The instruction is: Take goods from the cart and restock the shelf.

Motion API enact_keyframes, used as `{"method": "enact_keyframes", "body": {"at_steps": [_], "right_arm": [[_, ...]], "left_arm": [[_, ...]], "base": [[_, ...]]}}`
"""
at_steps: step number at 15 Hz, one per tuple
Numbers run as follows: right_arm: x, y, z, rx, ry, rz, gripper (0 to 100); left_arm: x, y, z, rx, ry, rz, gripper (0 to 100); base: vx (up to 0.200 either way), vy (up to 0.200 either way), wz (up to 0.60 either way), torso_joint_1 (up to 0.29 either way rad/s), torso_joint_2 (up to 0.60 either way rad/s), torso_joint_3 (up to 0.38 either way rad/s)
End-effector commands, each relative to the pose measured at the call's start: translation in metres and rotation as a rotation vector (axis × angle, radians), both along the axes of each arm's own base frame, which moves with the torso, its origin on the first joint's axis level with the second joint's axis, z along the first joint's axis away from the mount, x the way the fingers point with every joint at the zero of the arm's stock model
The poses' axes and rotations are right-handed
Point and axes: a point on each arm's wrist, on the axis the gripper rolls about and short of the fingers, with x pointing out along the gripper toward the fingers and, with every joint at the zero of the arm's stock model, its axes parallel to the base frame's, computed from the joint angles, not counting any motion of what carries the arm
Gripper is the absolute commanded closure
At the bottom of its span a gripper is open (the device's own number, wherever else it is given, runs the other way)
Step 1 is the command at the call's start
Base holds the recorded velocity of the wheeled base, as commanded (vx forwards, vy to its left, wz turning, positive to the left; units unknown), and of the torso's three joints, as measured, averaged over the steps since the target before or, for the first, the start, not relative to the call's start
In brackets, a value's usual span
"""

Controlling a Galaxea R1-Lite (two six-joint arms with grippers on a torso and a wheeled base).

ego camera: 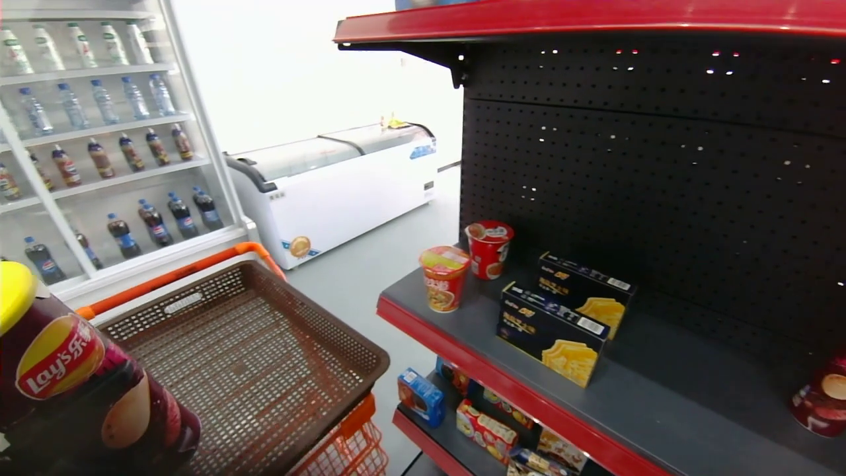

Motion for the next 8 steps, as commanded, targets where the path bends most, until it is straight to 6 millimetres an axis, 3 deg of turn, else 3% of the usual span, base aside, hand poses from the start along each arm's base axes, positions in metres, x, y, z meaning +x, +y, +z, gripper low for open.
{"method": "enact_keyframes", "body": {"at_steps": [1,8], "right_arm": [[0.0001,0.0,0.0,0.0,0.001,0.001,0],[0.0001,0.0,0.0,0.0,0.001,0.001,0]], "left_arm": [[0.0,-0.0001,0.0002,-0.001,0.0,-0.002,100],[0.0003,0.0,-0.0045,-0.004,0.022,0.001,100]], "base": [[0.0,0.0,-0.6,0.007,0.0,0.002],[0.0,0.0,-0.6,0.0,0.0,0.004]]}}
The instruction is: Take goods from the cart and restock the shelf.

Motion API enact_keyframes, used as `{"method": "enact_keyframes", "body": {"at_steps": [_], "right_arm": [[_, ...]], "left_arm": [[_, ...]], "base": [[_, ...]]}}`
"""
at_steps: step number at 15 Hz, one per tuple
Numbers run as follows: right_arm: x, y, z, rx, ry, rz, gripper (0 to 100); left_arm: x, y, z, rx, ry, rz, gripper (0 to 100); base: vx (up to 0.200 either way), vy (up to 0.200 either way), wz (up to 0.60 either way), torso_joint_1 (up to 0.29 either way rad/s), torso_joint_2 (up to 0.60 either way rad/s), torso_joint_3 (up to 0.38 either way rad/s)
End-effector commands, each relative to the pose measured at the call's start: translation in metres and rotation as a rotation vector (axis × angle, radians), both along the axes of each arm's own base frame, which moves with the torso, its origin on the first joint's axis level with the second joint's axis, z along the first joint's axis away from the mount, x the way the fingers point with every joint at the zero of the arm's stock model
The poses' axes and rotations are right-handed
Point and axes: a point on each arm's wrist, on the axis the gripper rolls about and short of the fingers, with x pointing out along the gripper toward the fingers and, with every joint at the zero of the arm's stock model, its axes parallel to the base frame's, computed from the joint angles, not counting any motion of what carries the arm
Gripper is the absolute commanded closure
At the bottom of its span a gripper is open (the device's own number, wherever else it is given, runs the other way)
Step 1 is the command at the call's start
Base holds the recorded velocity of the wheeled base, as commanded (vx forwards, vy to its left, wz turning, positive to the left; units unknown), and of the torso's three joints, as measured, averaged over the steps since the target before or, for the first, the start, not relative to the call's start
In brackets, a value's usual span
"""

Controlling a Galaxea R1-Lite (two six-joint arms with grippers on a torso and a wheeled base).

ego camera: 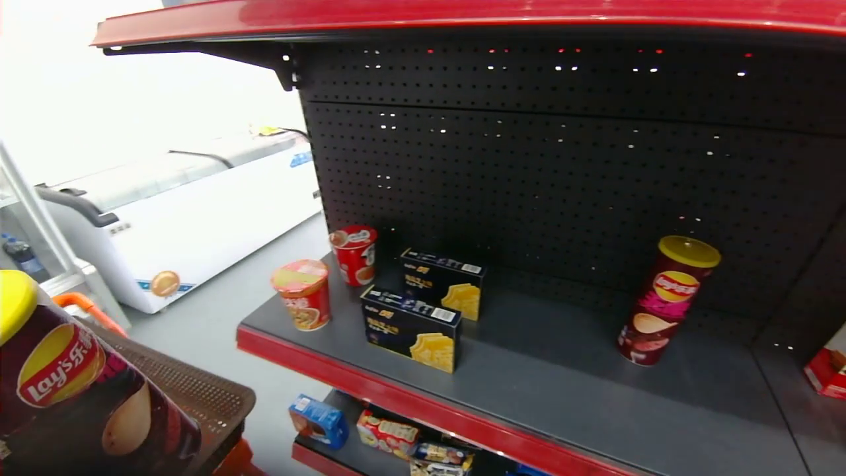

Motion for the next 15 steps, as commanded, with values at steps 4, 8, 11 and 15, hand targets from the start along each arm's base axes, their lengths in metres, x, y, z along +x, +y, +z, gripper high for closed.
{"method": "enact_keyframes", "body": {"at_steps": [4,8,11,15], "right_arm": [[0.0001,0.0,0.0,0.0,0.001,0.001,0],[0.0001,0.0,0.0,0.0,0.001,0.001,0],[0.0001,0.0,0.0,0.0,0.001,0.001,0],[0.0001,0.0,0.0002,0.0,0.0,-0.001,0]], "left_arm": [[0.0011,0.0,-0.0011,0.001,0.008,0.002,100],[0.0012,0.0002,-0.0002,-0.001,0.006,0.005,100],[0.0015,0.0003,-0.0003,0.0,0.007,0.008,100],[0.0033,0.0007,0.0025,-0.003,0.005,0.02,100]], "base": [[0.0,0.0,-0.45,-0.001,0.0,0.003],[0.0,0.0,0.0,0.0,0.0,0.0],[0.0,0.0,0.0,0.0,0.0,0.0],[0.0,0.0,-0.15,0.001,0.0,0.001]]}}
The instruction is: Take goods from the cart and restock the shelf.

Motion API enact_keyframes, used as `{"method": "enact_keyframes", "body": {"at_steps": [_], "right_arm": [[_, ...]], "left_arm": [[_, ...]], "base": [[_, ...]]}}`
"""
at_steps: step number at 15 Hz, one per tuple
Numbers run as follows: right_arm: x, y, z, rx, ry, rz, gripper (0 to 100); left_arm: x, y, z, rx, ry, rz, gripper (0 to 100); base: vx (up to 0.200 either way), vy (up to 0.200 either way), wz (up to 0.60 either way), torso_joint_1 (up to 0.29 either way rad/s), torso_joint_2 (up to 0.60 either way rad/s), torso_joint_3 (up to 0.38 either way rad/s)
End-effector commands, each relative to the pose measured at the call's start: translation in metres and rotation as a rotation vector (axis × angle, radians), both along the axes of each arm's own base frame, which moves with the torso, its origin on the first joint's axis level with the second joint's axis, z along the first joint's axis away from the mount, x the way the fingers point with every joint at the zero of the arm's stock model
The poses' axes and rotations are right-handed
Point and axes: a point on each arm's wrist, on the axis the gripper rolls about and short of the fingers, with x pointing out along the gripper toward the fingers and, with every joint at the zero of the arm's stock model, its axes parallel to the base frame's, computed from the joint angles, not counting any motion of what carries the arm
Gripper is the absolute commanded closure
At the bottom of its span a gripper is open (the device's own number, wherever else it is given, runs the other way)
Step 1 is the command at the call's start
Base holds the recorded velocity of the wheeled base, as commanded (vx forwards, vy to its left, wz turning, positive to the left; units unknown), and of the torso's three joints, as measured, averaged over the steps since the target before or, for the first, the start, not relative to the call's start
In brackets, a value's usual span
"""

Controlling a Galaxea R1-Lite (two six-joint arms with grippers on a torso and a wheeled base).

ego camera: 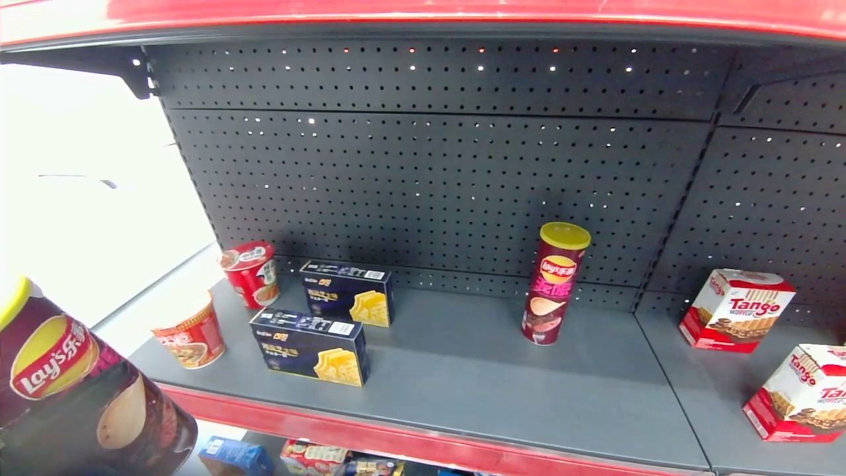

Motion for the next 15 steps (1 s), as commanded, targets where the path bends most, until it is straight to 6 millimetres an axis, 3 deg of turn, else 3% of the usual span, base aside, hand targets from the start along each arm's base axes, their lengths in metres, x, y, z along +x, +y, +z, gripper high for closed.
{"method": "enact_keyframes", "body": {"at_steps": [1,7,14,15], "right_arm": [[0.0,0.0,0.0,0.0,0.001,0.001,0],[0.0,0.001,0.0,-0.057,0.001,0.038,0],[0.0,0.0,0.0,0.017,0.0,0.022,0],[-0.008,0.001,0.026,0.05,-0.103,0.054,0]], "left_arm": [[0.001,0.001,-0.002,-0.006,0.026,0.017,100],[0.003,0.004,-0.008,-0.008,0.109,0.059,100],[0.003,0.007,-0.009,0.0,0.113,0.099,100],[0.003,0.007,-0.006,-0.001,0.104,0.104,100]], "base": [[0.0,0.0,0.0,0.0,0.0,0.0],[0.0,0.0,0.0,0.0,0.0,0.0],[0.0,0.0,0.0,0.0,0.0,0.0],[0.0,0.0,0.0,0.0,0.0,0.0]]}}
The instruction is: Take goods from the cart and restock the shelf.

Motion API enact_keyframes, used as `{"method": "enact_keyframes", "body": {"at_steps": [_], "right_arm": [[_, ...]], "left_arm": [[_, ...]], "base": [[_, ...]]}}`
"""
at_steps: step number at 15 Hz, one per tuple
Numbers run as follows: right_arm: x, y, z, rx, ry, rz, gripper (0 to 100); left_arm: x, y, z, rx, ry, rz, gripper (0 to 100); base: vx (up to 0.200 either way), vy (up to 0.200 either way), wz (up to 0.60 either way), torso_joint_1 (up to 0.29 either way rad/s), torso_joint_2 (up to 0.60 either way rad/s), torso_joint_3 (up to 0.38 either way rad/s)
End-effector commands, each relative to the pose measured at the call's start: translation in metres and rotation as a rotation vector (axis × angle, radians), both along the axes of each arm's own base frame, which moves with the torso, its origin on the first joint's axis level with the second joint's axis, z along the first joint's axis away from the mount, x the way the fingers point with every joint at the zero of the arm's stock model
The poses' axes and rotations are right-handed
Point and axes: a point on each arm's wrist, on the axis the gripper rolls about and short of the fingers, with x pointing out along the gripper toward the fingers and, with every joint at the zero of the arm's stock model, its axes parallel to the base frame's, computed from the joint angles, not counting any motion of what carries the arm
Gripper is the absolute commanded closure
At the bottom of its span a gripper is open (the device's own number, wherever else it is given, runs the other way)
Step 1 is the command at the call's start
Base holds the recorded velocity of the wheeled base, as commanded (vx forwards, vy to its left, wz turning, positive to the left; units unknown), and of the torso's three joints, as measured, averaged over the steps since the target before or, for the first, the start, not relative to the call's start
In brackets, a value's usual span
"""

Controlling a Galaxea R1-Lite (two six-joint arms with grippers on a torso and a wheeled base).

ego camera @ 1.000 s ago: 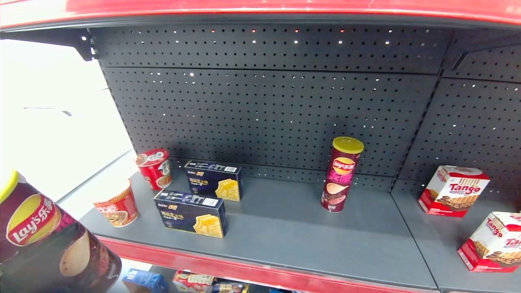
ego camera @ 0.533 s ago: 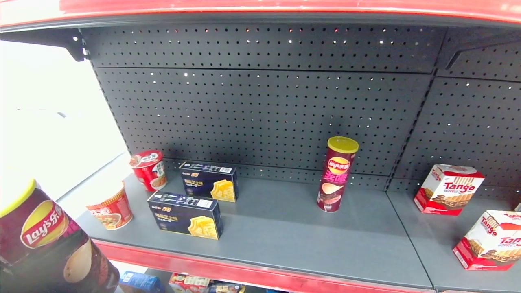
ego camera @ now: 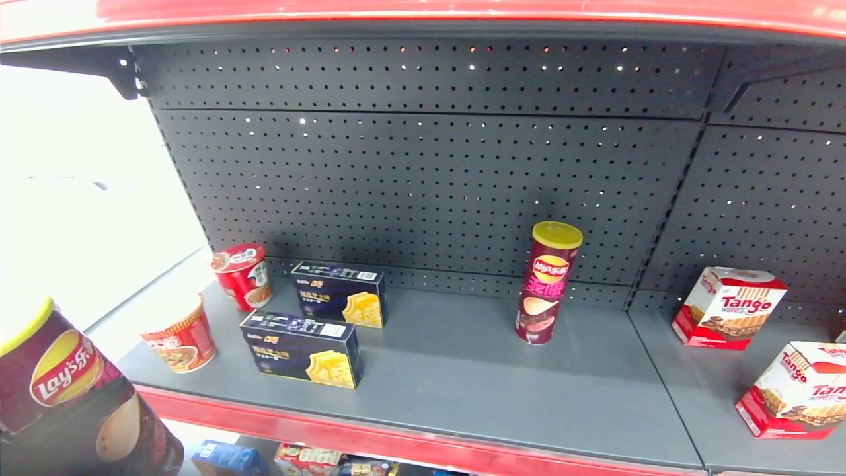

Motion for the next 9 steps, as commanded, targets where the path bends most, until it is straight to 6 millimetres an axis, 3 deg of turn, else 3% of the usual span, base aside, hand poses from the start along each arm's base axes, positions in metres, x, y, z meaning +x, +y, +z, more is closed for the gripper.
{"method": "enact_keyframes", "body": {"at_steps": [1,5,6,7,9], "right_arm": [[-0.009,-0.001,0.078,0.051,-0.129,0.067,0],[0.043,0.002,0.138,-0.073,-0.009,0.122,0],[0.053,0.006,0.155,-0.085,-0.041,0.225,0],[0.059,0.009,0.16,-0.125,-0.033,0.323,0],[0.089,0.018,0.172,-0.169,0.028,0.388,0]], "left_arm": [[0.002,0.0,0.004,0.001,-0.012,0.002,100],[0.001,0.0,0.002,0.0,-0.005,-0.005,100],[0.001,0.0,0.001,0.0,0.0,-0.01,100],[0.001,0.0,0.002,0.001,-0.002,-0.005,100],[0.003,0.0,0.003,0.001,0.0,0.001,100]], "base": [[0.0,0.0,0.0,0.0,0.0,0.0],[0.0,0.0,0.0,0.0,0.0,0.0],[0.0,0.0,0.0,0.0,0.0,0.0],[0.0,0.0,0.0,0.0,0.0,0.0],[0.0,0.0,0.0,0.0,0.0,0.0]]}}
